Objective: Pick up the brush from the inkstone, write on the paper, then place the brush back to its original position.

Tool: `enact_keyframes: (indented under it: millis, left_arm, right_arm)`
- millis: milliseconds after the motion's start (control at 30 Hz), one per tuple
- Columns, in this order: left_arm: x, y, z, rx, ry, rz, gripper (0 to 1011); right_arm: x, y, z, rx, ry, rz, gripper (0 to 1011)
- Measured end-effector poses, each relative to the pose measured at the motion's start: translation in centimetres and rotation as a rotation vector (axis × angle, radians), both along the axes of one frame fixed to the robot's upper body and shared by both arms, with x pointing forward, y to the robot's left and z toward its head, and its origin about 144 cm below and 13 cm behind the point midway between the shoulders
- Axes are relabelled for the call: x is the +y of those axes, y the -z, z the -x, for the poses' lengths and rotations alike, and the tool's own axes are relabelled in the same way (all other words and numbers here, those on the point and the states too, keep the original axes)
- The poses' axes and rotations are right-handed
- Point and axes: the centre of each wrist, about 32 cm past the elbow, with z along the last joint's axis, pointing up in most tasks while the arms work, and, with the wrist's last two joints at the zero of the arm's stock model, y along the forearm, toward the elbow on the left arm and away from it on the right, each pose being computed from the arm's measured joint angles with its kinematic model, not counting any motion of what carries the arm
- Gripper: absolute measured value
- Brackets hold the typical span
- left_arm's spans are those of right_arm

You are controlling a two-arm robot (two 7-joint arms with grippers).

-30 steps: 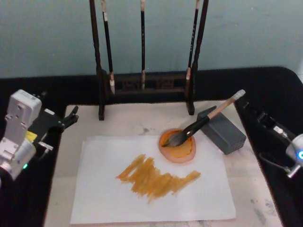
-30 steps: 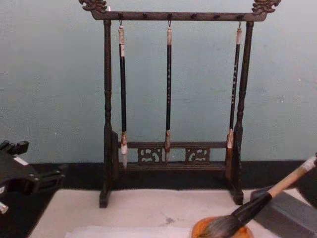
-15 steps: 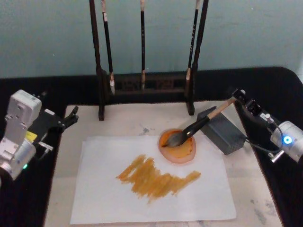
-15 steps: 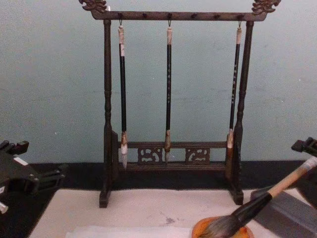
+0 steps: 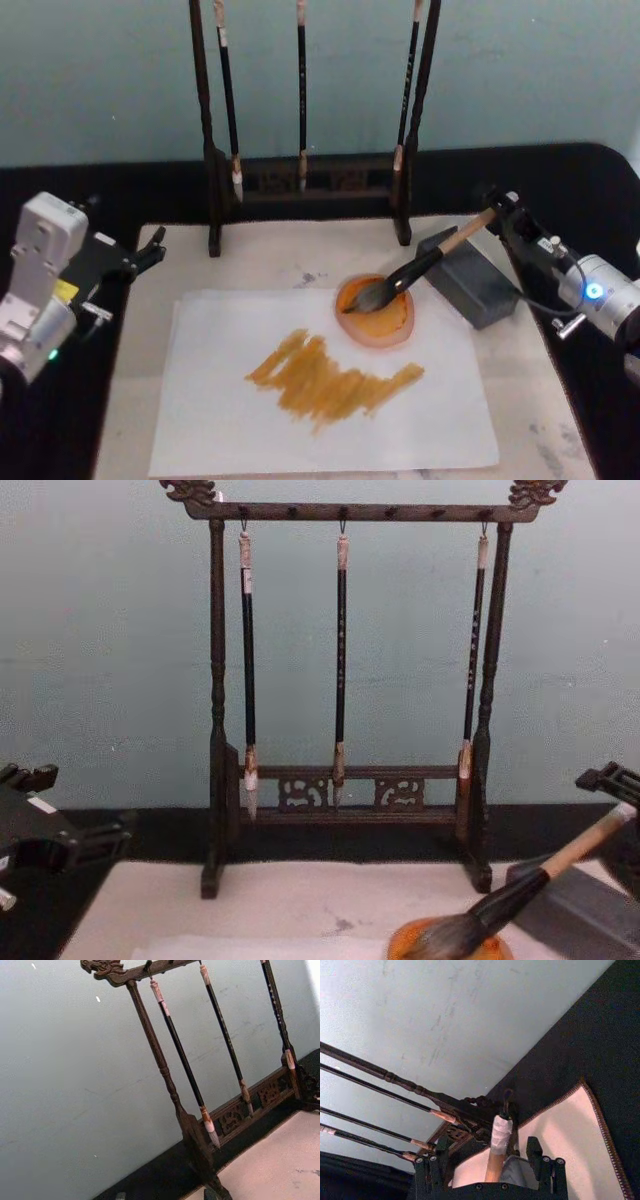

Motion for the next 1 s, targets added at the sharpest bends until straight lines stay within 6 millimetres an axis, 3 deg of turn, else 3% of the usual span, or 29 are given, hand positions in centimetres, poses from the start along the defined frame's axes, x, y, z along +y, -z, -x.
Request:
enact_keyframes:
  millis: [767,1000]
  left_arm:
    - [0.0,0.0,0.0,0.0,0.0,0.0,1010]
    - [0.0,0.0,0.0,0.0,0.0,0.0,1009]
  right_arm:
    - [-0.54,0.49,-0.39,0.002,-0.006,-0.008,1000]
    - [-0.53,0.5,-0.36,0.005,-0.003,-0.008,860]
